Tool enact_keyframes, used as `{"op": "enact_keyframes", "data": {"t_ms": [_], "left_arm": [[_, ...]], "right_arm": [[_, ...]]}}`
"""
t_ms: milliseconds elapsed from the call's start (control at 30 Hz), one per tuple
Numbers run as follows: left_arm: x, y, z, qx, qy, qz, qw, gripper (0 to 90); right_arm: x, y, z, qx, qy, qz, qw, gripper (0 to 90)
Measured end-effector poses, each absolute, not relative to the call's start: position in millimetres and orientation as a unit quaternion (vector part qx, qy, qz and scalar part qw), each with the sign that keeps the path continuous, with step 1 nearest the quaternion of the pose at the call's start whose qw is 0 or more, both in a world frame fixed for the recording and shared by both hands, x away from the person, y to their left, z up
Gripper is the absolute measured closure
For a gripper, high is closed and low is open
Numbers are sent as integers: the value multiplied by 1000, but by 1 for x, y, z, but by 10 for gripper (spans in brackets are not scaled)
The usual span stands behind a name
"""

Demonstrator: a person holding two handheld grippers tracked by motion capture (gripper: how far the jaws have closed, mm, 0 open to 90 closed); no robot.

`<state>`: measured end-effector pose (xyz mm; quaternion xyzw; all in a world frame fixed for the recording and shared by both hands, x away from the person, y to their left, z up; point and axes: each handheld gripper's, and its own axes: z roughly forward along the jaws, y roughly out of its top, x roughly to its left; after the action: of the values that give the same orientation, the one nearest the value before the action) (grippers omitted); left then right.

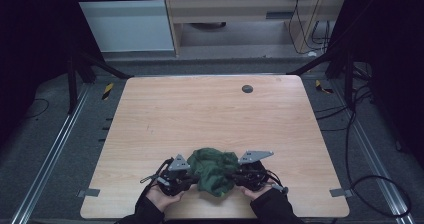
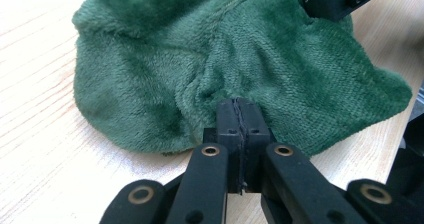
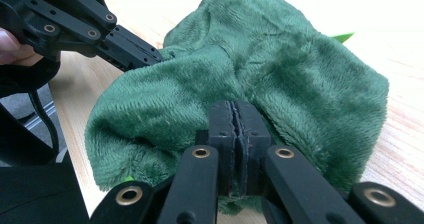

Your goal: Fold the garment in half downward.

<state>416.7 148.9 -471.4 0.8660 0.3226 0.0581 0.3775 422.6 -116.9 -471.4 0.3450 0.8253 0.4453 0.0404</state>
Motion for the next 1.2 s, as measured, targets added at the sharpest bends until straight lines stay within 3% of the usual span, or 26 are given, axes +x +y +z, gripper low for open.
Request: {"op": "enact_keyframes", "data": {"t_ms": [400,667,1200], "left_arm": [[416,147,-475,868,324,64,372,899],[417,160,-460,851,337,86,394,867],[428,205,-457,810,405,139,401,625]], "right_arm": [[424,-115,-478,343,830,438,45,861],[424,-124,-467,348,814,460,61,785],[432,-162,-459,413,772,465,130,515]]}}
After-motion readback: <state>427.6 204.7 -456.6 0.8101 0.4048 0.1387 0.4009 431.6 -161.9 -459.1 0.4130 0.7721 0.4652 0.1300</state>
